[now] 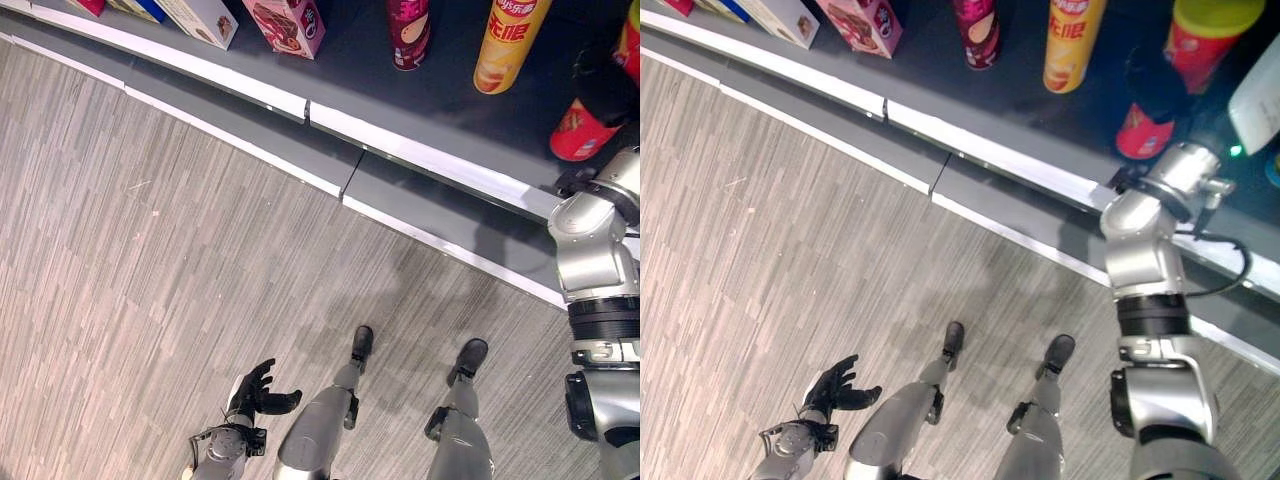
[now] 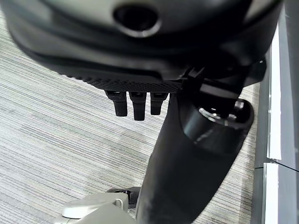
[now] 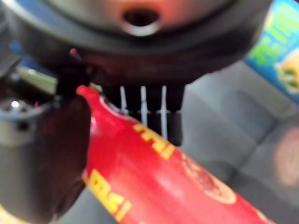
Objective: Put the goods on the table back onto the shelves and tidy them up.
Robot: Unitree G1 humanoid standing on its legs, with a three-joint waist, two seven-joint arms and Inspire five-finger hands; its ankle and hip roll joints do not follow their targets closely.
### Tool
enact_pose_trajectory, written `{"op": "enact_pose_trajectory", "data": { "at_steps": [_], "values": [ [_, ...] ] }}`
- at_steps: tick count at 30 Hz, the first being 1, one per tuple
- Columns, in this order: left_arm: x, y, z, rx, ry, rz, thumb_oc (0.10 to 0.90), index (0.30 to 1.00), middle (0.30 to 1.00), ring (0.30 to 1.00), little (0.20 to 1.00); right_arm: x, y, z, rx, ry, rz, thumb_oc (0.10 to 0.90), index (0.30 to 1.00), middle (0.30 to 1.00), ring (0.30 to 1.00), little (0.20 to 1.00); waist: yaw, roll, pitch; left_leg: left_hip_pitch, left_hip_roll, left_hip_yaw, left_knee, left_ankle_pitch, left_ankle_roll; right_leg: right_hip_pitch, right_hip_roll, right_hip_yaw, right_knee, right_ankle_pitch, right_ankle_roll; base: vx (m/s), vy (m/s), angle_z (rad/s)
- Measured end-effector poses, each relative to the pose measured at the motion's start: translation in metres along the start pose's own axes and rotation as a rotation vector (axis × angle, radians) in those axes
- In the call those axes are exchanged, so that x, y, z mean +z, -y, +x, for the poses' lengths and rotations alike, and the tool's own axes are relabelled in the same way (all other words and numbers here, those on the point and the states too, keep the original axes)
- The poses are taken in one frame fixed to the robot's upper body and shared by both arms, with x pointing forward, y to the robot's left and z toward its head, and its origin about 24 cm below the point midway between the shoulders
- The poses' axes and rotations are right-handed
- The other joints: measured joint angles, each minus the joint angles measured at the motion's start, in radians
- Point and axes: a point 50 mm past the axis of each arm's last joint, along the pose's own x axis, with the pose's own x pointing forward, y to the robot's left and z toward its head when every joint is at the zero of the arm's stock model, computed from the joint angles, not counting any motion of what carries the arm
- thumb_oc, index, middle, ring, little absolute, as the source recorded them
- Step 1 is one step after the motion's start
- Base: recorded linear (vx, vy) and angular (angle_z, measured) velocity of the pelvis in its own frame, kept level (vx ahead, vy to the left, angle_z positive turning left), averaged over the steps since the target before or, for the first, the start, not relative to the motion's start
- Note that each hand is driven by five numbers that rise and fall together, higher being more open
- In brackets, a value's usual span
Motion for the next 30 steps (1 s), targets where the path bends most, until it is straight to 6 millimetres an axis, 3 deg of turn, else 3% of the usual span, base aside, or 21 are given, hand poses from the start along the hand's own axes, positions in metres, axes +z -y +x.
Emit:
{"op": "enact_pose_trajectory", "data": {
  "at_steps": [5,28,29,30],
  "values": [
    [0.003,0.001,0.001,-0.004,0.012,0.000,0.800,0.900,0.900,0.900,0.900,-0.005,0.010,0.011,-0.047,0.010,-0.049,0.400,0.300,0.300,0.300,0.300,-0.005,0.013,-0.002,-0.013,-0.003,-0.020,0.000,0.004,0.004,-0.003,-0.004,-0.019,0.000,0.000,0.001,0.01,-0.019,0.10],
    [0.006,0.001,0.001,-0.003,0.023,-0.001,0.800,0.900,0.900,0.900,0.900,-0.013,0.010,0.010,-0.074,-0.045,-0.042,0.400,0.300,0.300,0.300,0.300,-0.003,0.015,-0.003,-0.016,-0.015,-0.025,0.000,0.005,0.006,-0.001,-0.016,-0.025,0.000,-0.001,0.005,0.00,-0.002,0.01],
    [0.006,0.001,0.001,-0.002,0.023,-0.001,0.800,0.900,0.900,0.900,0.900,-0.013,0.010,0.010,-0.075,-0.045,-0.042,0.593,0.589,0.589,0.589,0.589,-0.004,0.016,-0.004,-0.016,-0.016,-0.025,0.000,0.005,0.006,-0.001,-0.016,-0.025,0.000,-0.001,0.005,0.00,0.000,0.00],
    [0.006,0.001,0.001,-0.002,0.023,-0.001,0.800,0.900,0.900,0.900,0.900,-0.013,0.010,0.010,-0.076,-0.046,-0.041,0.695,0.742,0.742,0.742,0.742,-0.003,0.017,-0.005,-0.016,-0.016,-0.025,0.000,0.006,0.006,-0.001,-0.017,-0.025,0.000,-0.001,0.005,0.00,0.000,0.00]
  ]
}}
